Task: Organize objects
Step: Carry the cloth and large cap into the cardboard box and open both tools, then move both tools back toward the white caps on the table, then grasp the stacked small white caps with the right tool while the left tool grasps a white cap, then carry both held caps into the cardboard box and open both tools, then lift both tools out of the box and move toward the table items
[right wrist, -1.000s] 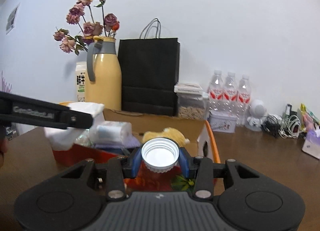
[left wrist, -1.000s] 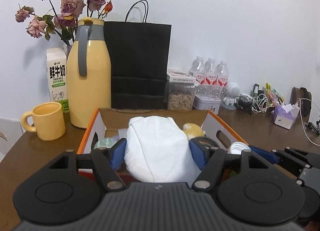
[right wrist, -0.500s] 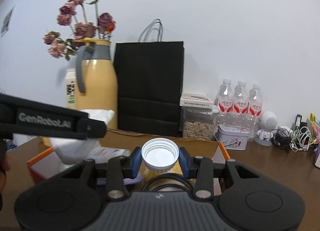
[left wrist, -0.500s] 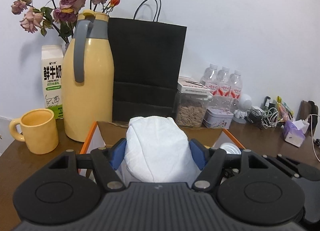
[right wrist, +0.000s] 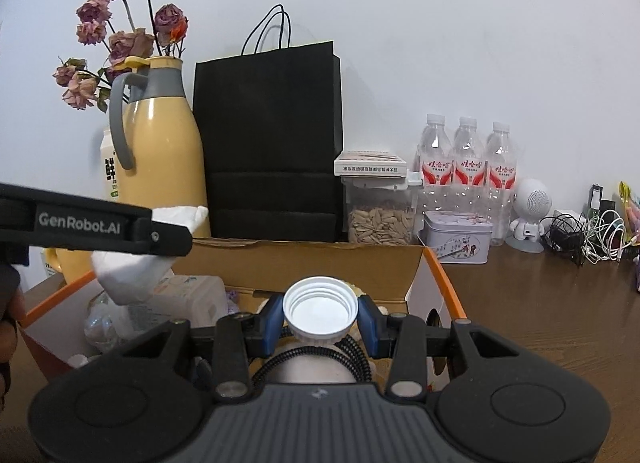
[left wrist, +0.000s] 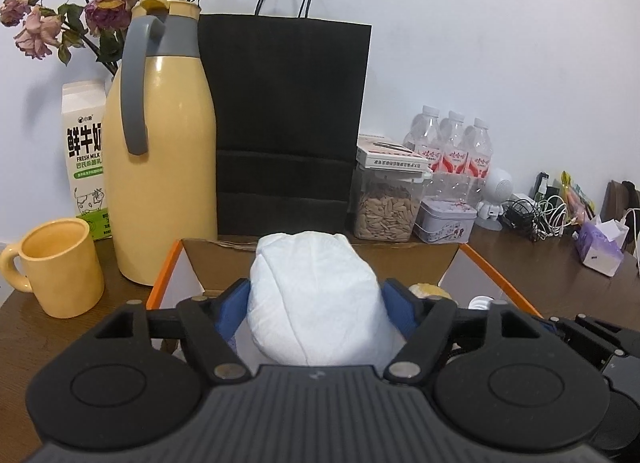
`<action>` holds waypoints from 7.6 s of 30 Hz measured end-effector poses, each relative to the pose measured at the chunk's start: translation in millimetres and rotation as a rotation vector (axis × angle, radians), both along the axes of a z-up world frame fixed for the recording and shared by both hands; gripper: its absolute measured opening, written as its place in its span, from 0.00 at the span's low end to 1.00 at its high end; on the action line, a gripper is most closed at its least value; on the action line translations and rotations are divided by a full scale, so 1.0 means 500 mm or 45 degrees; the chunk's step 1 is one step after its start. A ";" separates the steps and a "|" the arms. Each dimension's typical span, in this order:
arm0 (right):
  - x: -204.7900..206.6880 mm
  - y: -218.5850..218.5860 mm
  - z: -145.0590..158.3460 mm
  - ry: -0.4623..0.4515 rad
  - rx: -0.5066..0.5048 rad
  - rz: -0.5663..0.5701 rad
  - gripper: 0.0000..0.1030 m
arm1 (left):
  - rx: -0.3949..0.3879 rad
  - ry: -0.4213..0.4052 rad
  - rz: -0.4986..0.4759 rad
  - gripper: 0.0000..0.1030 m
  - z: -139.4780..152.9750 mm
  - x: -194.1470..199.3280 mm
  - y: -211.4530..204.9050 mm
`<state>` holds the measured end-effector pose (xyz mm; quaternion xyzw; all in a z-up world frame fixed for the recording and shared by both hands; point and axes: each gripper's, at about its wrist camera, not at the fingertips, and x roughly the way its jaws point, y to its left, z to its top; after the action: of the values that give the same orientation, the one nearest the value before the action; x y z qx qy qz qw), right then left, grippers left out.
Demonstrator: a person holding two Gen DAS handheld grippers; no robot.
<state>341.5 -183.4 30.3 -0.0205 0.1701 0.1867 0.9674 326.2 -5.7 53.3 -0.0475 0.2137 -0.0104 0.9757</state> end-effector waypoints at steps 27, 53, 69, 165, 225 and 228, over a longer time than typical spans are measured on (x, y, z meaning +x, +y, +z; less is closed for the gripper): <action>-0.054 -0.017 0.009 -0.110 -0.004 -0.029 1.00 | -0.001 -0.098 0.054 1.00 0.016 -0.051 0.001; -0.218 -0.098 -0.023 -0.074 -0.096 -0.051 1.00 | 0.039 -0.004 0.083 1.00 -0.051 -0.242 0.026; -0.210 -0.072 -0.059 0.186 -0.195 0.051 0.66 | 0.021 0.152 0.052 1.00 -0.101 -0.290 0.057; -0.253 -0.084 -0.073 0.324 -0.129 0.118 0.25 | 0.073 0.252 0.033 0.28 -0.140 -0.313 0.001; -0.069 -0.026 0.011 -0.114 0.029 -0.024 1.00 | -0.001 -0.195 0.132 1.00 -0.014 -0.079 0.010; -0.082 -0.028 0.010 -0.122 0.011 -0.006 1.00 | 0.023 -0.199 0.151 1.00 -0.018 -0.100 0.013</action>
<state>300.5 -197.6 35.2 -0.0249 0.1230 0.1841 0.9749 276.0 0.6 44.2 -0.0502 0.1337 0.0458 0.9887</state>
